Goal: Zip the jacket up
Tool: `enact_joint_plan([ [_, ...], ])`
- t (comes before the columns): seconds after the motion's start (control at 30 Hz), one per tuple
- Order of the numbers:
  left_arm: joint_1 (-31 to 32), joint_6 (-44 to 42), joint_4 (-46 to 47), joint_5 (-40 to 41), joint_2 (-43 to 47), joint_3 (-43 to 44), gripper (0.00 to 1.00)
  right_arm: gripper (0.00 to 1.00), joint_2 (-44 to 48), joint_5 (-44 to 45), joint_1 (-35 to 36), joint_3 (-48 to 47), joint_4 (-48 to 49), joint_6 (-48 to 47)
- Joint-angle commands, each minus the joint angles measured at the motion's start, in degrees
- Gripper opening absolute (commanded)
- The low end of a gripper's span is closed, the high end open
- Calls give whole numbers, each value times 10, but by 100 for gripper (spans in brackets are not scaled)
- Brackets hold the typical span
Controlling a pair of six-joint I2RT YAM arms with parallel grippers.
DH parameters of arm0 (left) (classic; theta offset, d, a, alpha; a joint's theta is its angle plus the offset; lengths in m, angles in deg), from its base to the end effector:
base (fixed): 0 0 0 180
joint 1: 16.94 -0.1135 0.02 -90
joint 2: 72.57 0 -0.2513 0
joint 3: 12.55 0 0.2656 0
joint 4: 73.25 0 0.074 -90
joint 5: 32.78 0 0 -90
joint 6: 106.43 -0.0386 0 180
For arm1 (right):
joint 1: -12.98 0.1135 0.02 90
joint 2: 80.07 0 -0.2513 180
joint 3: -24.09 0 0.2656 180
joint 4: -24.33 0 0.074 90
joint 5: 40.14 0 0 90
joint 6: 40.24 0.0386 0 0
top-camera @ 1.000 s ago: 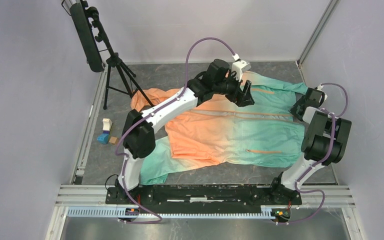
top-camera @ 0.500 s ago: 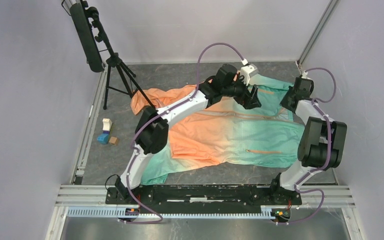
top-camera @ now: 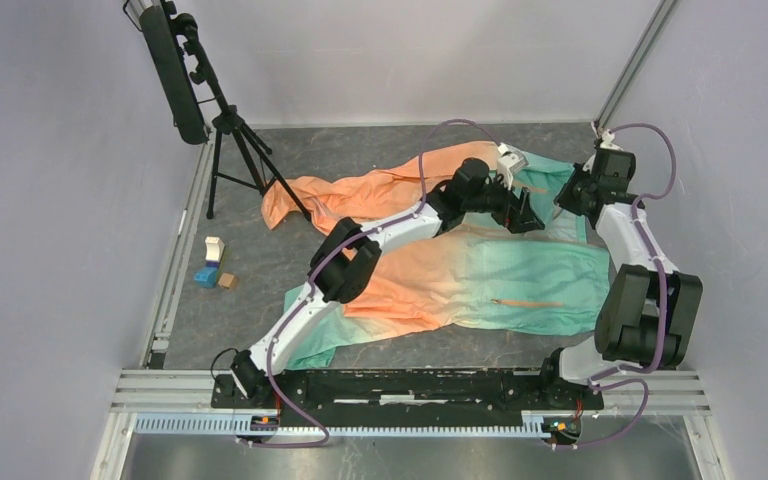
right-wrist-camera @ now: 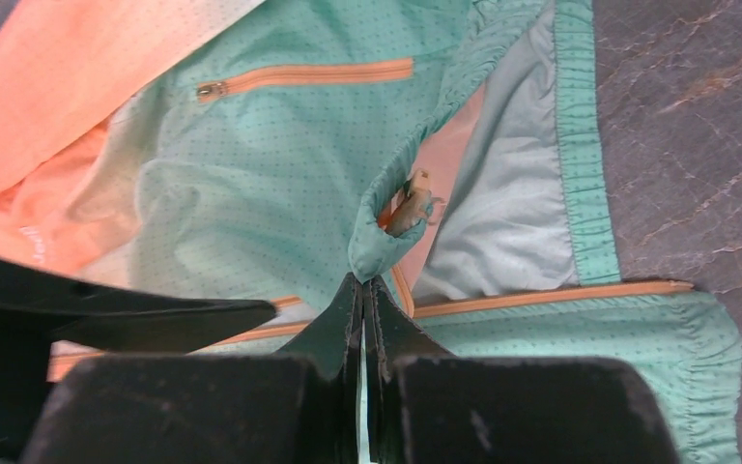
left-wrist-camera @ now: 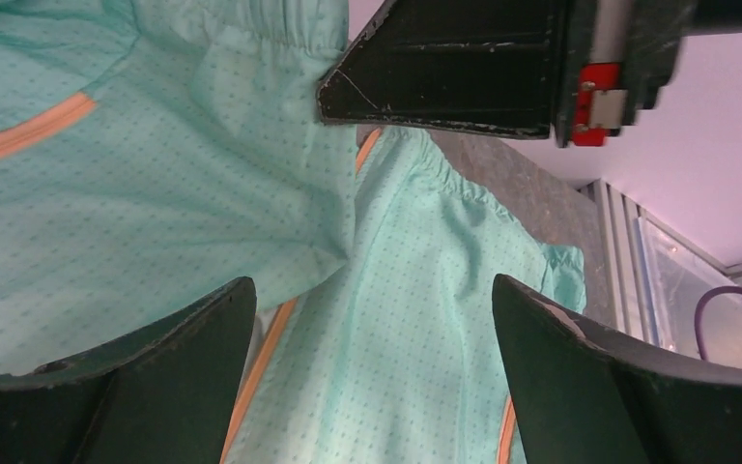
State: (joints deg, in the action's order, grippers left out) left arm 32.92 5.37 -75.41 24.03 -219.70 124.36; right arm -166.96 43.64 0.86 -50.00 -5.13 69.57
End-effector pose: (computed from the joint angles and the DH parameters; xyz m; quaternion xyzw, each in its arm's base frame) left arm 0.3682 -0.4695 0.1800 0.3547 0.6811 -0.5320 0.3567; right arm 0.3416 -0.0691 0.2300 0.2300 0.8839 0.0766 0.3998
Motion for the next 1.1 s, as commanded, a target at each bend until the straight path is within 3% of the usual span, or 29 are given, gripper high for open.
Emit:
enact_joint_plan([
  [0.0,20,66,89,4,-23,48,98,0,31,-35,2,4,-8,19],
  [0.33,24,91,40,98,-97,146,87,0,37,-57,2,21,3,48],
  [0.7,25,86,31,131,-122,158,76,0,58,-67,2,40,18,65],
  [0.73,25,88,34,133,-122,158,71,0,59,-71,2,42,20,65],
  [0.83,24,95,35,137,-120,158,44,0,59,-92,2,46,31,55],
  [0.9,21,111,35,123,-117,157,31,0,58,-99,2,40,37,31],
  [0.93,19,122,36,114,-116,155,24,4,55,-106,0,36,45,16],
  [1.0,14,153,45,85,-114,151,10,25,40,-151,-17,32,72,-9],
  [1.07,10,191,55,55,-113,144,3,34,20,-214,-48,28,89,-14],
])
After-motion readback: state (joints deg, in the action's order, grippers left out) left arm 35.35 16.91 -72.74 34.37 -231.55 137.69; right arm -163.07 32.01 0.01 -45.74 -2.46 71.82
